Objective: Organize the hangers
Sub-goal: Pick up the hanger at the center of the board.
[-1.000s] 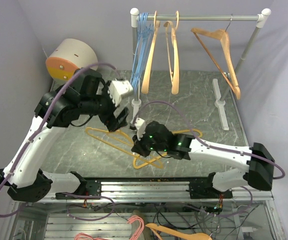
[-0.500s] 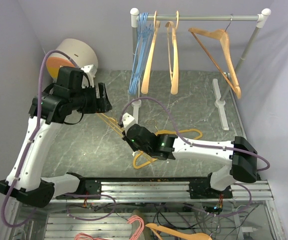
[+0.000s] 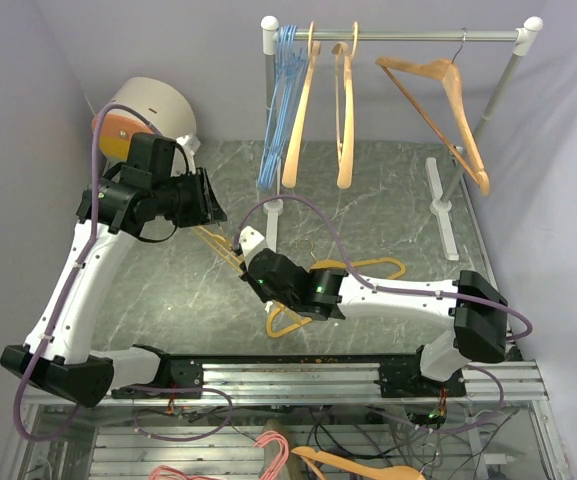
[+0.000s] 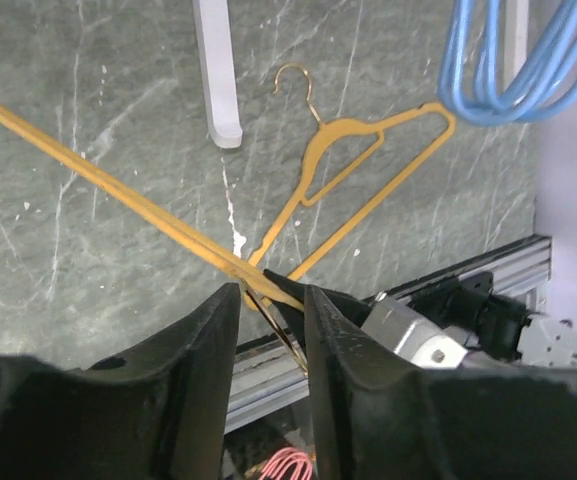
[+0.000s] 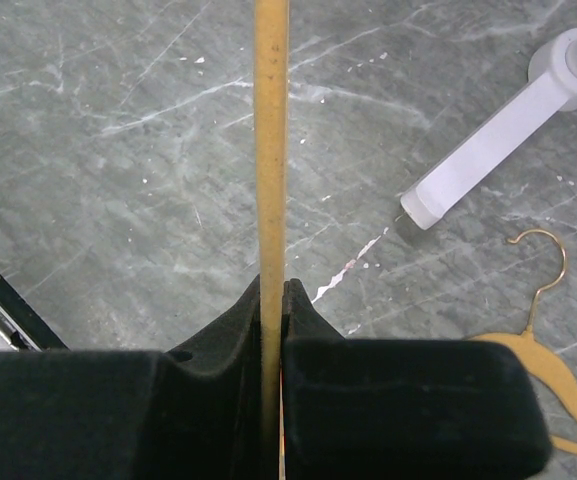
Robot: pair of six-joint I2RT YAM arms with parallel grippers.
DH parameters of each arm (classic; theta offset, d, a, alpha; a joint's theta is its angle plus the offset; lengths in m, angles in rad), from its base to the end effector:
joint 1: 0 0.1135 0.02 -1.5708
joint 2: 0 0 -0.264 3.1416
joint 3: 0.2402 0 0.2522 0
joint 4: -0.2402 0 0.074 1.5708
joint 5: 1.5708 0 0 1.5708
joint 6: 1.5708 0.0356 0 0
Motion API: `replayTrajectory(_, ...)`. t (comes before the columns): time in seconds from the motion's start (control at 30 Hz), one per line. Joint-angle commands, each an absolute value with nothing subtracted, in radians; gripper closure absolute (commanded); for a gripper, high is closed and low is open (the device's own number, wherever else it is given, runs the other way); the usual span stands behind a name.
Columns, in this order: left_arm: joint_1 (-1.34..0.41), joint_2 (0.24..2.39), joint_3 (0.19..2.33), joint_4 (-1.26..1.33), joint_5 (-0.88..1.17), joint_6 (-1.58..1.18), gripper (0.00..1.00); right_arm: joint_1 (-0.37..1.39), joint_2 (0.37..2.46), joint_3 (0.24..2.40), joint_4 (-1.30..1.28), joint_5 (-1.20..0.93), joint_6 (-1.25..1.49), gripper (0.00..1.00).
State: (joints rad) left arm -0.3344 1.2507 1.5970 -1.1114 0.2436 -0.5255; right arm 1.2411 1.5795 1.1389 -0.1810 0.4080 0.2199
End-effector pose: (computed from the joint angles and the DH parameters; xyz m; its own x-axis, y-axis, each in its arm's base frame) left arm 0.2100 -0.0820 0.4285 -0.8082 -0.2346 -0.5402 0.0895 0.8577 -0.5064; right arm 0.1287 0.3324 0.2652 -0.3507 -0.4063 -0.8438 -0.7045 0.7081 -0.0482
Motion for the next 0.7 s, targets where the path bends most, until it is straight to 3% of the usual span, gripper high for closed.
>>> replayTrajectory(0.0, -0.337, 1.271, 1.545, -1.095, 0.328, -0.448, 0.59, 1.240, 1.580, 1.157, -0.114, 0.407, 0.217, 1.00)
replayTrajectory(0.23, -0.371, 1.272, 1.535, -1.124, 0.383, -0.339, 0.59, 1.212, 1.556, 1.118, -0.090, 0.362, 0.234, 1.00)
replayTrajectory(0.4, -0.374, 1.254, 1.569, -1.127, 0.439, -0.175, 0.91, 1.191, 1.518, 1.074, -0.061, 0.292, 0.223, 1.00)
replayTrajectory(0.57, -0.374, 1.251, 1.592, -1.156, 0.715, 0.183, 0.93, 1.182, 1.457, 1.015, -0.056, 0.110, 0.188, 1.00)
replayTrajectory(0.67, -0.374, 1.272, 1.631, -1.326, 0.922, 0.631, 0.93, 1.183, 1.396, 0.955, -0.052, -0.029, 0.164, 1.00)
